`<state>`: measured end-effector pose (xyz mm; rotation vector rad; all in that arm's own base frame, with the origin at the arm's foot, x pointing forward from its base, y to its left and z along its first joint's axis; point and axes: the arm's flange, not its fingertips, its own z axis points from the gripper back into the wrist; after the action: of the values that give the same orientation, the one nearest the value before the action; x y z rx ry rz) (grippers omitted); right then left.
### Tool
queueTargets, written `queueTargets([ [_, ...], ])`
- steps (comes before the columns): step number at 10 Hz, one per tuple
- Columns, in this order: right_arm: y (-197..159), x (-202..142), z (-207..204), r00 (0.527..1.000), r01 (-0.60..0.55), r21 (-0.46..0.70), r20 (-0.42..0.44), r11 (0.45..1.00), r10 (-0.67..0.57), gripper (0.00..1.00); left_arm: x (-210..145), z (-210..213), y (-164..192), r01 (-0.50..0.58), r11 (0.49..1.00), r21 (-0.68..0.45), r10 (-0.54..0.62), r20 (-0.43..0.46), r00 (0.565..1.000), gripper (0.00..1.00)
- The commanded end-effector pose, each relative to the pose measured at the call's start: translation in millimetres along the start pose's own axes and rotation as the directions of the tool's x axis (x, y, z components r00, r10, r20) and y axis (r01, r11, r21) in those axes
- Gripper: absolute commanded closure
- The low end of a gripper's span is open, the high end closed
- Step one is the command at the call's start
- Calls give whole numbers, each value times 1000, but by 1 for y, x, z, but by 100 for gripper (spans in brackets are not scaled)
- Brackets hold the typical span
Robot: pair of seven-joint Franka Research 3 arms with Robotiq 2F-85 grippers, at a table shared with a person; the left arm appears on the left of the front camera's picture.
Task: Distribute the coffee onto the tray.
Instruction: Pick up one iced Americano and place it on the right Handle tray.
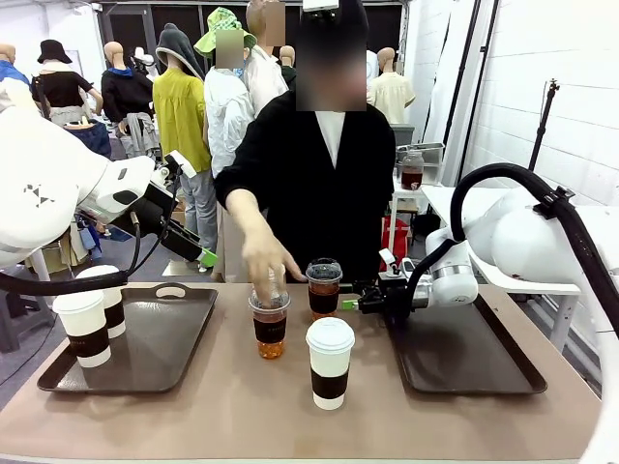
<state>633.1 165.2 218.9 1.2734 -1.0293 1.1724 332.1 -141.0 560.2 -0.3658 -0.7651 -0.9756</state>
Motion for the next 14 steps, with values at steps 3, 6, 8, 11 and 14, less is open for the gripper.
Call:
queueTargets([
  [3,-15,0,-12,1000,23,-13,16,1000,-23,0,-1,0,1,-4,1000,-7,4,4,1000,0],
  [6,-19,-1,-17,1000,21,-8,22,1000,-21,0,-1,0,1,-4,1000,-7,4,4,1000,0],
  [8,-21,-2,-22,999,29,7,23,1000,-29,0,-1,0,1,-4,1000,-7,4,4,1000,0],
  [11,-21,-6,-33,999,43,30,11,999,-43,0,-1,0,1,-4,1000,-7,4,4,1000,0],
  [14,-23,-9,-46,999,49,51,-3,997,-49,0,-1,0,1,-4,1000,-7,4,4,1000,0],
])
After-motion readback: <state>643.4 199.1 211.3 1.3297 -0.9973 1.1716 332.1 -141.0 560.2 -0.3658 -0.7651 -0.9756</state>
